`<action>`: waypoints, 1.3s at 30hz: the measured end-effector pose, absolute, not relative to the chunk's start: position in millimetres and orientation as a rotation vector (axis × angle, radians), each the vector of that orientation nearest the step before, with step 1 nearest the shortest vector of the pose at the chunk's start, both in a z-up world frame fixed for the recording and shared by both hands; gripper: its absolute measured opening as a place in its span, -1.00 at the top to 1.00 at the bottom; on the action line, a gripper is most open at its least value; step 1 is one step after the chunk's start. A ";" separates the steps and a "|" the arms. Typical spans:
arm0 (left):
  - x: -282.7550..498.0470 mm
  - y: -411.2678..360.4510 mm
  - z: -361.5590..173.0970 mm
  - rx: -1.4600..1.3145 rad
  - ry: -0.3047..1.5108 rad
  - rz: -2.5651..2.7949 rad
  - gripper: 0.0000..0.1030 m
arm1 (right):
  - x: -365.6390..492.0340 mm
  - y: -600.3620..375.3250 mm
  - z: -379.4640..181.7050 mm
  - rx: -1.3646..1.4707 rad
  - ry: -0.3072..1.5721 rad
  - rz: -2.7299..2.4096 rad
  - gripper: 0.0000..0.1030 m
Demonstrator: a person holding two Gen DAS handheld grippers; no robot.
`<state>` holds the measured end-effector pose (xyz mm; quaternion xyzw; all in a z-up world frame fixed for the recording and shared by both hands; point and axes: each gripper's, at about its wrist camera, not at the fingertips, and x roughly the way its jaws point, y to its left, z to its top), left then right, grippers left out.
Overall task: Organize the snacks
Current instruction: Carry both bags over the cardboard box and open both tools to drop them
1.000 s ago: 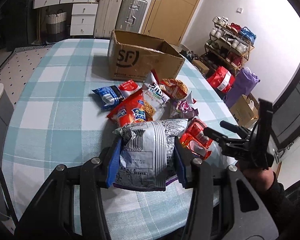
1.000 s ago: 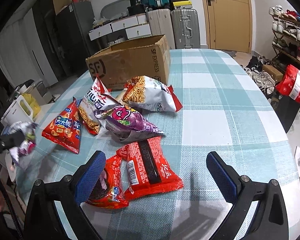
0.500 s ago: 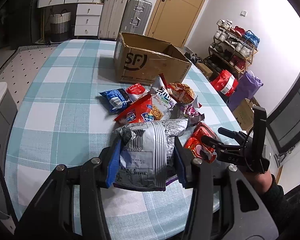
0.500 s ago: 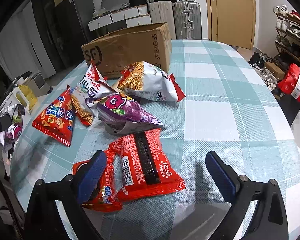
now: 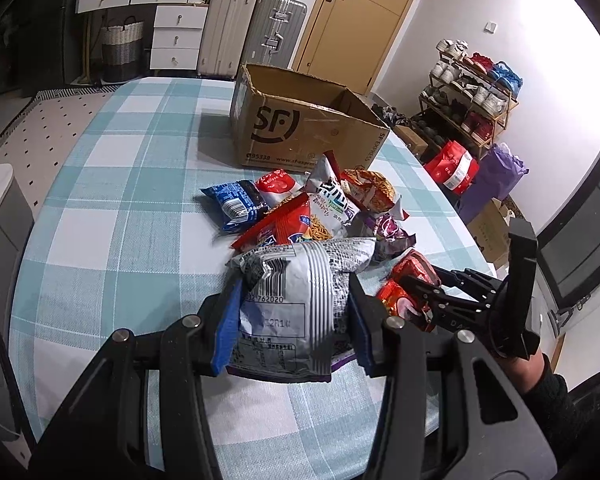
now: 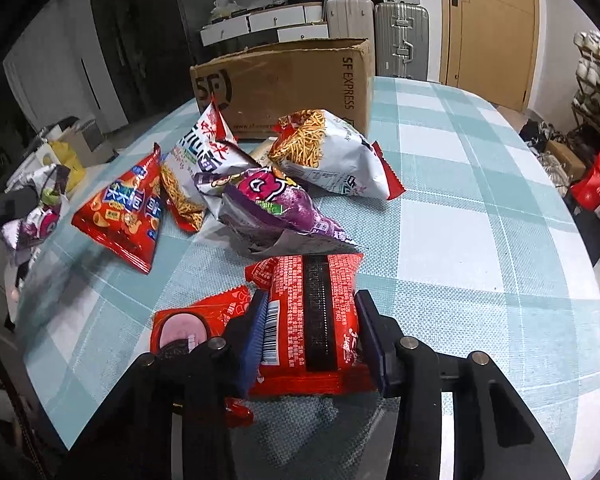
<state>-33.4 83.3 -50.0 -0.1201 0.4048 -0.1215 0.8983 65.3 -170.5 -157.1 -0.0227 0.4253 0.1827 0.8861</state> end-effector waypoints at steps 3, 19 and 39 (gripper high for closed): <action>-29.2 81.8 -49.7 -0.247 0.839 -0.251 0.14 | 64.8 -173.9 -154.4 -0.027 0.876 0.384 0.16; 1.0 66.5 -39.4 -0.213 0.815 -0.271 0.14 | 53.4 -171.3 -102.3 0.006 0.761 0.428 0.16; 89.8 51.4 1.9 -0.138 0.781 -0.291 0.14 | 100.9 -164.3 -32.4 0.082 0.684 0.501 0.16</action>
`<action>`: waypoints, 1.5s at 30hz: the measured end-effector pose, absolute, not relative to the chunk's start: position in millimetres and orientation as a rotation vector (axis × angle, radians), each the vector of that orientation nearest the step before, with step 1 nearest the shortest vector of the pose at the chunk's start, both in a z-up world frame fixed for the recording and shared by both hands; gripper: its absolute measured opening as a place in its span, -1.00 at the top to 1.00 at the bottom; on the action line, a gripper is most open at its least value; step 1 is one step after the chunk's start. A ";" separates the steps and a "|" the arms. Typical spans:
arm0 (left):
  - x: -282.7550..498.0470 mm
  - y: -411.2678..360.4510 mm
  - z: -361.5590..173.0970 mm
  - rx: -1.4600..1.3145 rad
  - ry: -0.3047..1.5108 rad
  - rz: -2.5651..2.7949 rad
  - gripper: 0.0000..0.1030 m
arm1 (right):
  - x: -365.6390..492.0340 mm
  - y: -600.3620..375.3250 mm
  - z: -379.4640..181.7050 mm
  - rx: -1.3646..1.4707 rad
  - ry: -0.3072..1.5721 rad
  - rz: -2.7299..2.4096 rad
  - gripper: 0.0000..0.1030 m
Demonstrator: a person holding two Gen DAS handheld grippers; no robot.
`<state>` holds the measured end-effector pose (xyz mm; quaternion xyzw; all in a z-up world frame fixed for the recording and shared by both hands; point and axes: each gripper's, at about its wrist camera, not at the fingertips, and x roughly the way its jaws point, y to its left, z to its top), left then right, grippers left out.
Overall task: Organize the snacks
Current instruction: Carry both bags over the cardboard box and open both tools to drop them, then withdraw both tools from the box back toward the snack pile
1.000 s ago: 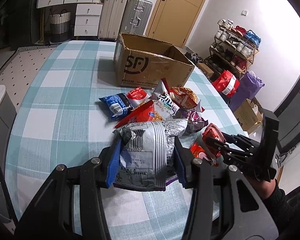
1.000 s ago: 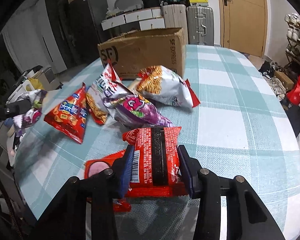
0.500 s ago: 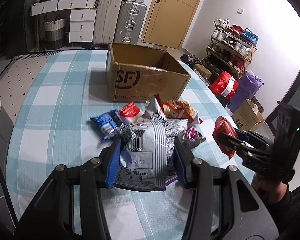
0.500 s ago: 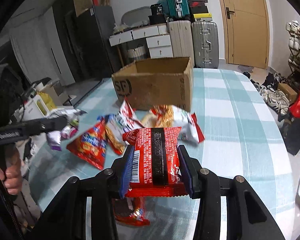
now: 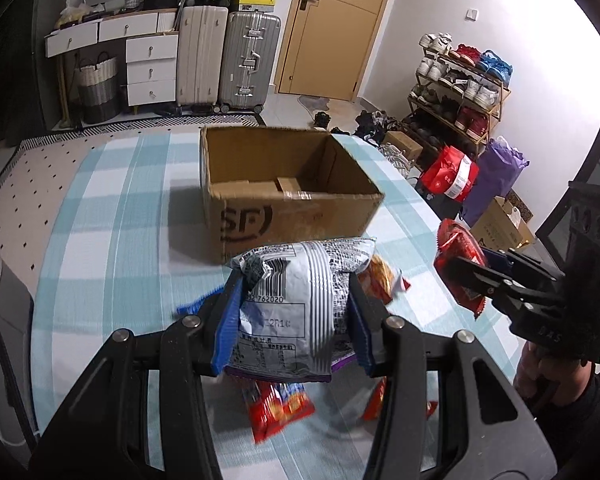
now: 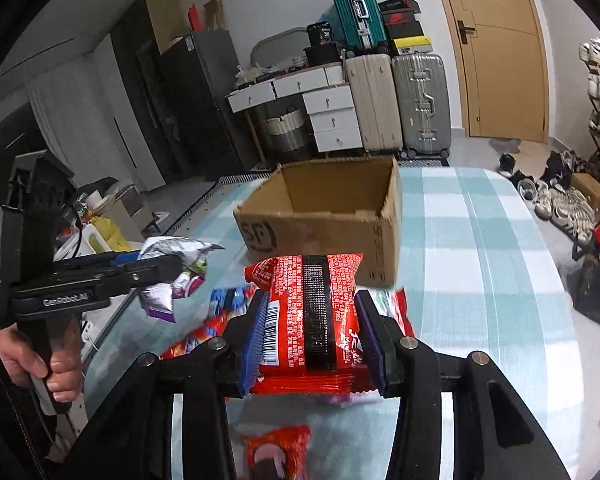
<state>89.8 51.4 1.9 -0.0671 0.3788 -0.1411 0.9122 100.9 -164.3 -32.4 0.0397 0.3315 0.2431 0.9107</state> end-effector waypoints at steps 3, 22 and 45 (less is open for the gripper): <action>106.6 52.8 10.0 -0.139 0.781 -0.289 0.14 | 110.8 -158.9 -20.9 0.073 0.669 0.512 0.16; 232.0 40.0 34.3 -0.080 0.812 -0.247 0.14 | 208.0 -117.4 18.3 0.027 0.671 0.555 0.16; 346.7 38.4 -32.1 -0.115 0.930 -0.221 -0.27 | 308.6 -105.8 -42.0 -0.037 0.736 0.508 -0.12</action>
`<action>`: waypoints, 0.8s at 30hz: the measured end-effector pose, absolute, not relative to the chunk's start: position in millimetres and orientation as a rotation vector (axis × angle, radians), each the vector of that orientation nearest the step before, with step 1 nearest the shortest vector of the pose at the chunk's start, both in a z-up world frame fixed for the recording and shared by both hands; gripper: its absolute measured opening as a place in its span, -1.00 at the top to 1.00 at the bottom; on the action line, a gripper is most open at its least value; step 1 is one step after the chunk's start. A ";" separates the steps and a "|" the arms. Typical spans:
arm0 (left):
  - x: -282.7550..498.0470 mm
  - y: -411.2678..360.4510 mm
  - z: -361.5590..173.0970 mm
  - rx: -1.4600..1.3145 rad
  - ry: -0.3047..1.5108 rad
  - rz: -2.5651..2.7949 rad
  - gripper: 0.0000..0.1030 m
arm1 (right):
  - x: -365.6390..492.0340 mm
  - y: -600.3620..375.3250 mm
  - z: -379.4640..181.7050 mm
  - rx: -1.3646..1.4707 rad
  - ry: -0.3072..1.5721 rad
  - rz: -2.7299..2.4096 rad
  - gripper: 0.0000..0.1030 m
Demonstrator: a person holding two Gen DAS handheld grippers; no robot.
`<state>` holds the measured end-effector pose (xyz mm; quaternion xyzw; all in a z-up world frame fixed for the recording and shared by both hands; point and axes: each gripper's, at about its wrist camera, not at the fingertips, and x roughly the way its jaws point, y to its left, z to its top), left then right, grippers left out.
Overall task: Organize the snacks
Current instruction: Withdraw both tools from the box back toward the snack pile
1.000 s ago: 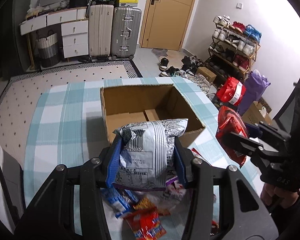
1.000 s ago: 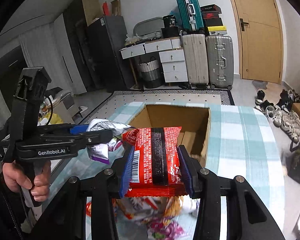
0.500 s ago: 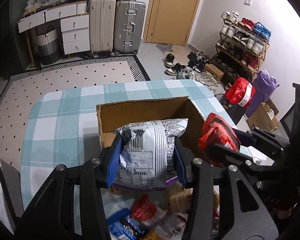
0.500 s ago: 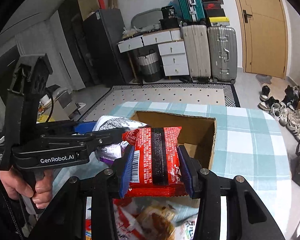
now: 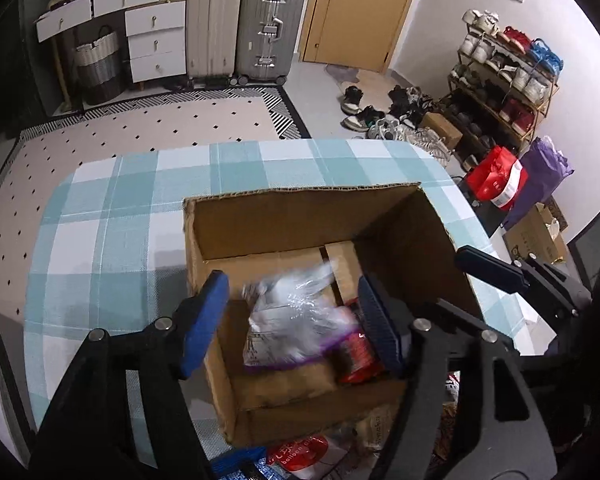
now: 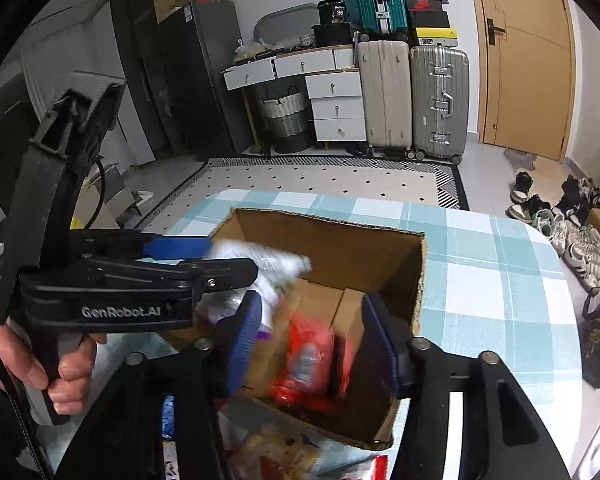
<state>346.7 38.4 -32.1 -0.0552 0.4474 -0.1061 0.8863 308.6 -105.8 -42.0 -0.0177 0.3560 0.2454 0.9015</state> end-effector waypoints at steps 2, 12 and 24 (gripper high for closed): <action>343.2 40.8 -32.0 -0.101 0.922 -0.205 -0.28 | 309.2 -109.2 -44.3 -0.032 0.733 0.496 -0.23; 307.7 48.1 -10.9 -0.110 0.878 -0.190 -0.29 | 292.6 -127.8 -29.2 0.001 0.690 0.480 -0.23; 240.9 46.4 27.1 -0.072 0.807 -0.150 -0.56 | 241.4 -134.1 -0.6 -0.002 0.633 0.482 -0.35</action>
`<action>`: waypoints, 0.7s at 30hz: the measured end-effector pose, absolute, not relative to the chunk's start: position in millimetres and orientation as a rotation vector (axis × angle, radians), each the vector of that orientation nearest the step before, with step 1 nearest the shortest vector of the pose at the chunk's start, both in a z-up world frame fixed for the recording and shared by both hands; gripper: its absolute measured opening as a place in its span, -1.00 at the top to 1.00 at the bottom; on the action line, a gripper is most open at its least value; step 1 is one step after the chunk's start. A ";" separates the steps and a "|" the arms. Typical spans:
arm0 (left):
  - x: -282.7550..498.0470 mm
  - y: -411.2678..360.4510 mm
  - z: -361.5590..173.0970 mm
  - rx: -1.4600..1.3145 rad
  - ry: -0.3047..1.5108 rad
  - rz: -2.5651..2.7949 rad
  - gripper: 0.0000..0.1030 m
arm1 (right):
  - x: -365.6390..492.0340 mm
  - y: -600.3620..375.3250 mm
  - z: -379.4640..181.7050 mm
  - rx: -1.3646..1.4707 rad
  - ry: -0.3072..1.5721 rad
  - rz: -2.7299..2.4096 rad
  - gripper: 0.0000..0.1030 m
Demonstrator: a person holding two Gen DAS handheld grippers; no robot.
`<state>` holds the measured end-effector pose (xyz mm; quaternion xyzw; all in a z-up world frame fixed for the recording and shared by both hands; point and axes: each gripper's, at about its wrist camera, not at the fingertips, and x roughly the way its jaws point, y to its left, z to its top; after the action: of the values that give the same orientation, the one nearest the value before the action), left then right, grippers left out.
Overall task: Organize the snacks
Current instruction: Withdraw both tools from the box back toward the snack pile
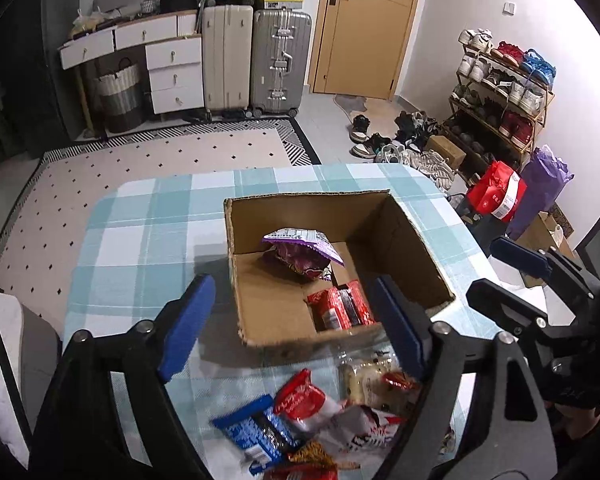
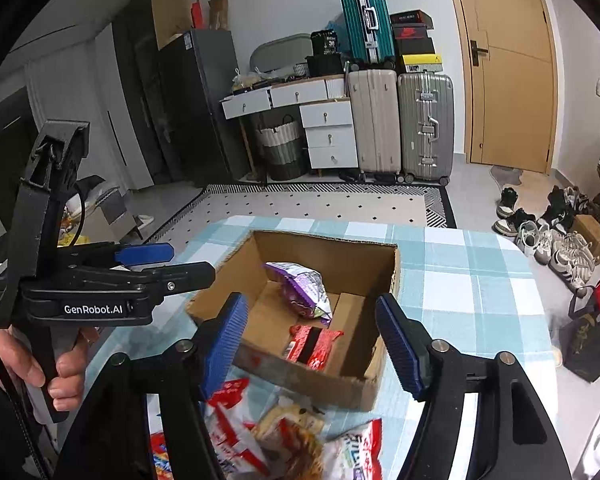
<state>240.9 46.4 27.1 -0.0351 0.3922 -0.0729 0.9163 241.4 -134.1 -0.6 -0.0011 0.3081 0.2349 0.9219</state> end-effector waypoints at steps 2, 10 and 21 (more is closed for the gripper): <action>229.9 45.8 32.0 -0.066 0.795 -0.143 -0.58 | 229.8 -134.9 3.4 -0.006 0.624 0.483 -0.36; 185.8 45.2 46.6 -0.068 0.772 -0.116 -0.66 | 182.1 -137.2 19.5 -0.016 0.573 0.479 -0.64; 124.3 49.9 57.4 -0.080 0.726 -0.096 -0.97 | 123.3 -146.1 30.7 -0.011 0.526 0.463 -0.79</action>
<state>124.3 49.9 57.4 -0.0389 0.3550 -0.0470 0.9329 123.3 -146.1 30.7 -0.0054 0.2576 0.2267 0.9393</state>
